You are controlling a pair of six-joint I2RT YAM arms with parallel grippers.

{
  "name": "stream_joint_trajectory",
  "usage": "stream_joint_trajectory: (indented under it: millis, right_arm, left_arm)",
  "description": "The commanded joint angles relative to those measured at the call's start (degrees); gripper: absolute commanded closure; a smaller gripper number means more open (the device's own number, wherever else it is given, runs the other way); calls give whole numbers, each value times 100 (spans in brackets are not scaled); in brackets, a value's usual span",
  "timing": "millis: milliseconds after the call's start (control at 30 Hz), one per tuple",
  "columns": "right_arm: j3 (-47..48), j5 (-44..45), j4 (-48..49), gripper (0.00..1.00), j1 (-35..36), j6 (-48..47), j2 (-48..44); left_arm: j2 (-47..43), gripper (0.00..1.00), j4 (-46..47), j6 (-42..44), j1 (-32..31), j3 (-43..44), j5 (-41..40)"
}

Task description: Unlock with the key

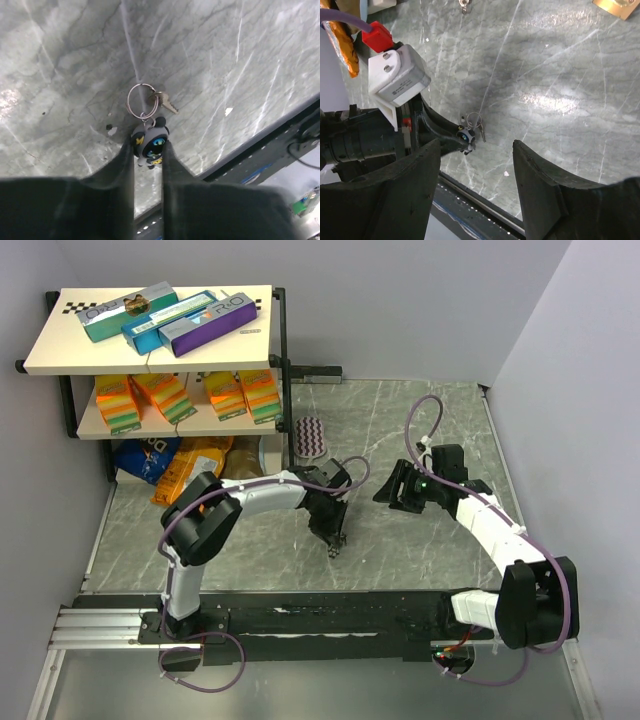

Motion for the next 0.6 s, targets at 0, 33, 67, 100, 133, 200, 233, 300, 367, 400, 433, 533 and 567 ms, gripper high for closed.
stream_joint_trajectory:
  millis: [0,33,67,100,133,200,233,300,367,400,433,533,567]
  right_arm:
    - [355,-39,-236,33,-21,154,-230]
    - [417,-48,-306,33,-21,180,-299]
    - [470,-57,-411,32,-21,267,-352]
    - [531,-66,-439,32,-21,312,-466]
    - [567,-83,-509,32,-30,364,-511]
    - [628,-206,-536,31,-47,531,-607]
    - [628,-276,-527,31,-56,654,-616]
    - [585,-478,-396,31,-65,777,-678]
    - [488,-558,-247,31,-56,909,-696]
    - [453,-601,-219,31,-56,927,-704]
    - [418,-593,-219,31,-48,936,-687]
    - [286,-584,-228,31,-65,919,-634]
    - [225,-584,-202,31,-65,927,-625]
  left_arm:
    - [136,99,-164,109,-61,171,42]
    - [83,99,-181,91,-61,197,-55]
    - [-56,99,-199,91,-61,241,-134]
    - [-127,99,-268,74,-61,363,-204]
    - [-206,99,-313,21,-61,443,-335]
    - [-409,99,-462,-14,-52,749,-468]
    - [-470,99,-515,-75,-43,847,-556]
    - [-646,99,-559,-128,-26,1101,-600]
    - [-804,99,-533,-234,-8,1199,-609]
    - [-848,99,-498,-269,1,1243,-592]
    - [-892,99,-446,-330,36,1244,-583]
    - [-1016,98,-349,-366,106,1121,-548]
    - [-998,93,-348,-366,115,1016,-504]
